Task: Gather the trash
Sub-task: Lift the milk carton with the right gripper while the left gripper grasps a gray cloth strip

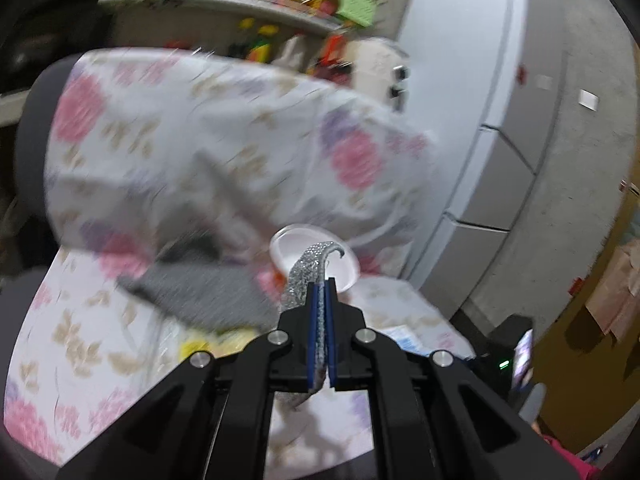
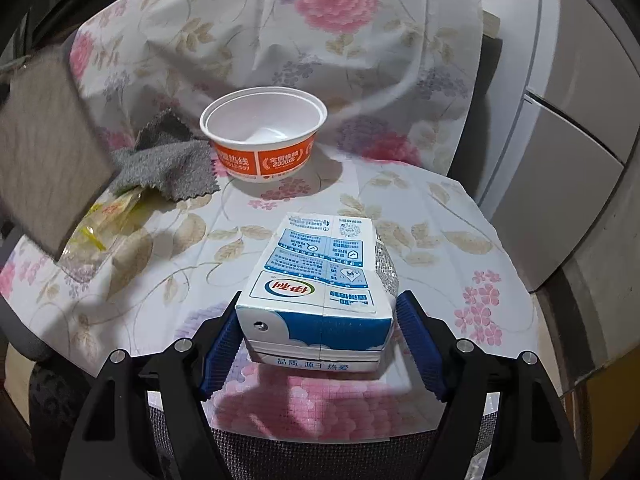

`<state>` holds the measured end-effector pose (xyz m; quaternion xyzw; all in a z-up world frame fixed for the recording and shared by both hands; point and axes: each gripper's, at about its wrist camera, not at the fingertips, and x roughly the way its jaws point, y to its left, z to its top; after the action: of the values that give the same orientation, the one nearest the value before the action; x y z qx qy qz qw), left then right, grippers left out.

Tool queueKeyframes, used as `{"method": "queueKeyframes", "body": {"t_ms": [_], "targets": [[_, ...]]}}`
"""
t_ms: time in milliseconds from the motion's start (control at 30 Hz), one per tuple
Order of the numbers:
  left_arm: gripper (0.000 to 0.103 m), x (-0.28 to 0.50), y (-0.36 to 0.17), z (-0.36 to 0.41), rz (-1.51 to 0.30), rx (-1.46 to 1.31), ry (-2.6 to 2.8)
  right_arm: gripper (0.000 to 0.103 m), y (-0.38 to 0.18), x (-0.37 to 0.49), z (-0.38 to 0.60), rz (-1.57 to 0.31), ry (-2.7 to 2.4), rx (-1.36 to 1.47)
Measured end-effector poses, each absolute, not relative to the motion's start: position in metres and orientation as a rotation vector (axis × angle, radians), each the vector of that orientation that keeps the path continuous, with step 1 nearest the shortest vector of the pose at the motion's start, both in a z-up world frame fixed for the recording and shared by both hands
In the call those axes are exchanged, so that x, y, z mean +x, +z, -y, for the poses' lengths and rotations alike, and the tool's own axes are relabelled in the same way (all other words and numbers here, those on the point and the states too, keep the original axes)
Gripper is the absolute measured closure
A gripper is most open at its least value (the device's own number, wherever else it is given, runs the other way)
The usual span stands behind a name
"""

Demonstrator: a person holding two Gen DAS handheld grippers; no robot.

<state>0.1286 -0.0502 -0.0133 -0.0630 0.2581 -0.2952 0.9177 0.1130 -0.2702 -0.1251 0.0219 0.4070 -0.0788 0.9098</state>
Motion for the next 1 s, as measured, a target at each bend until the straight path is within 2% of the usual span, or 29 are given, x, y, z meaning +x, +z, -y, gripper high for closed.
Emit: {"method": "queueKeyframes", "body": {"t_ms": [100, 200, 333, 467, 533, 567, 600, 667, 1000], "targets": [[0.101, 0.126, -0.012, 0.073, -0.5, -0.037, -0.548, 0.024, -0.124, 0.113, 0.273, -0.833, -0.159, 0.054], [0.101, 0.141, -0.045, 0.077, -0.557, 0.003, -0.466, 0.019, -0.124, 0.113, 0.273, -0.834, -0.148, 0.046], [0.101, 0.168, -0.096, 0.049, -0.696, -0.041, -0.348, 0.017, -0.122, 0.11, 0.271, -0.831, -0.135, 0.034], [0.1, 0.175, -0.119, 0.026, -0.765, -0.064, -0.319, 0.016, -0.118, 0.108, 0.268, -0.821, -0.127, 0.031], [0.092, 0.174, -0.122, 0.021, -0.783, -0.079, -0.333, 0.016, -0.117, 0.108, 0.267, -0.819, -0.126, 0.031], [0.077, 0.173, -0.122, 0.019, -0.782, -0.084, -0.351, 0.016, -0.117, 0.108, 0.266, -0.818, -0.125, 0.034], [0.057, 0.17, -0.122, 0.019, -0.779, -0.084, -0.363, 0.016, -0.118, 0.108, 0.266, -0.82, -0.124, 0.036], [0.047, 0.166, -0.122, 0.021, -0.765, -0.08, -0.386, 0.016, -0.119, 0.108, 0.265, -0.826, -0.123, 0.036], [0.047, 0.179, -0.115, 0.061, -0.763, 0.018, -0.464, 0.016, -0.12, 0.107, 0.269, -0.827, -0.128, 0.055]]}}
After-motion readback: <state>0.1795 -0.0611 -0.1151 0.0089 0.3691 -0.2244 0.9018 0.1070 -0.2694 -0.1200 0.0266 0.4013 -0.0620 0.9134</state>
